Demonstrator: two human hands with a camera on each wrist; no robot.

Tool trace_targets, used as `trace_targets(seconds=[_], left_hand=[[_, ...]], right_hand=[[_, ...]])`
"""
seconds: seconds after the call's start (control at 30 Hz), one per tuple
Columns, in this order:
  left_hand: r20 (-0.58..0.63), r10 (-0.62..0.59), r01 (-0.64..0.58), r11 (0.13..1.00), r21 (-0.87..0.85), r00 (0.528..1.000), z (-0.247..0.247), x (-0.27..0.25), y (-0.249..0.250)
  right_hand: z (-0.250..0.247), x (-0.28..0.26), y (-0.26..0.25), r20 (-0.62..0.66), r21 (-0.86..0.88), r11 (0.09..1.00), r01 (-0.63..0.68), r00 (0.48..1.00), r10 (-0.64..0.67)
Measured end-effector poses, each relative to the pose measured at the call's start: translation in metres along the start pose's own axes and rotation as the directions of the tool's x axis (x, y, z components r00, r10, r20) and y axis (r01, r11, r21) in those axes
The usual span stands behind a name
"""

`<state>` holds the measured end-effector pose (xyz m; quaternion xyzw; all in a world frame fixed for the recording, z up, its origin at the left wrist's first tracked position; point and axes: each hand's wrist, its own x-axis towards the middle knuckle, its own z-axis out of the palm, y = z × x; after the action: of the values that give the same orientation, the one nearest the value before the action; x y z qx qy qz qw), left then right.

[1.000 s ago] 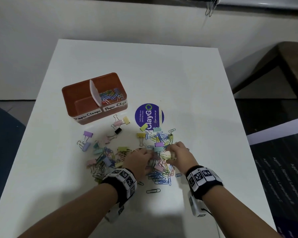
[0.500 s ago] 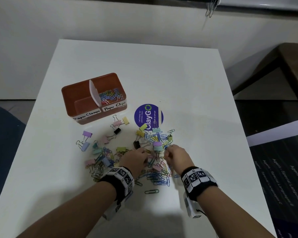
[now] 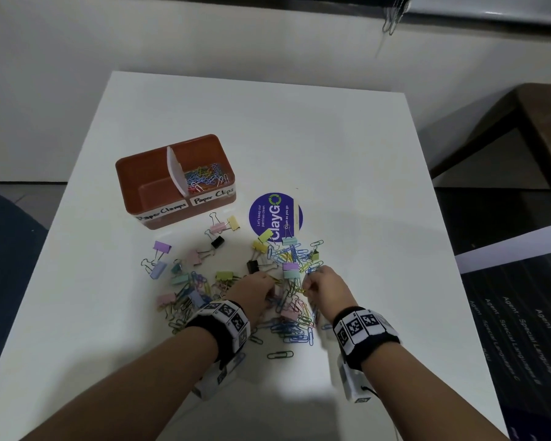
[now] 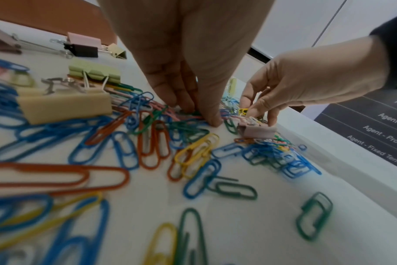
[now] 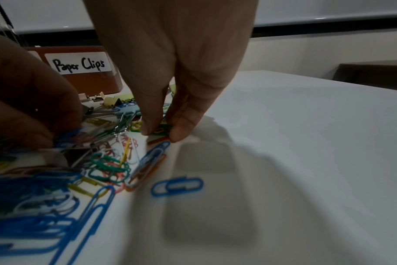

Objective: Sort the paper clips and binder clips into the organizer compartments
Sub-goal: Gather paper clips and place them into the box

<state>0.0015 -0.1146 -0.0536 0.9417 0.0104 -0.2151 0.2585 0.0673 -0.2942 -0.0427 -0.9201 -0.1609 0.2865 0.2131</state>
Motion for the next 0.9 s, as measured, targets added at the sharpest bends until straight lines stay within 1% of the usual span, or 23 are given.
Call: trace_targets(seconds=[0.03,0.1,0.23,0.33,0.43,0.53,0.57,0.67,0.73,0.9], left_hand=[[0.001,-0.017,0.017,1.000,-0.011,1.000,-0.001,0.002,-0.001],[0.019,-0.037,0.037,0.999,0.003,0.999,-0.003,0.006,-0.001],[0.044,-0.055,0.050,0.992,0.113,0.998,-0.004,0.010,-0.001],[0.038,-0.049,0.040,0.977,0.210,0.998,-0.002,0.010,0.000],[0.026,-0.036,0.028,0.965,0.262,0.999,0.001,0.008,0.001],[0.048,-0.027,0.012,0.954,0.301,0.999,0.001,0.009,0.000],[0.063,-0.030,0.011,0.956,0.292,0.998,0.001,0.009,0.000],[0.090,-0.047,0.029,0.981,0.191,0.995,-0.004,0.009,0.002],[0.078,-0.047,0.037,0.992,0.120,0.996,-0.006,0.008,0.002],[0.071,-0.039,0.035,0.998,0.050,0.997,-0.011,0.007,0.002]], right_hand=[[0.001,0.001,0.001,-0.017,-0.019,1.000,0.014,1.000,-0.014],[0.003,0.002,0.000,-0.016,0.010,1.000,0.015,1.000,-0.015],[0.000,0.001,-0.005,0.022,0.010,1.000,-0.018,1.000,0.018],[0.001,-0.002,-0.004,-0.010,0.052,0.997,-0.056,0.998,0.057],[0.003,-0.004,-0.002,-0.033,0.032,0.997,-0.071,0.997,0.072],[0.002,-0.003,-0.001,-0.036,0.009,0.998,-0.061,0.997,0.061],[0.002,-0.003,-0.002,-0.029,0.004,0.998,-0.058,0.998,0.058],[0.000,-0.003,-0.004,-0.014,-0.047,0.998,-0.050,0.999,0.050],[0.000,-0.003,-0.004,-0.013,-0.076,0.997,-0.030,0.999,0.029],[0.001,-0.003,-0.003,-0.014,-0.039,0.999,0.036,0.999,-0.037]])
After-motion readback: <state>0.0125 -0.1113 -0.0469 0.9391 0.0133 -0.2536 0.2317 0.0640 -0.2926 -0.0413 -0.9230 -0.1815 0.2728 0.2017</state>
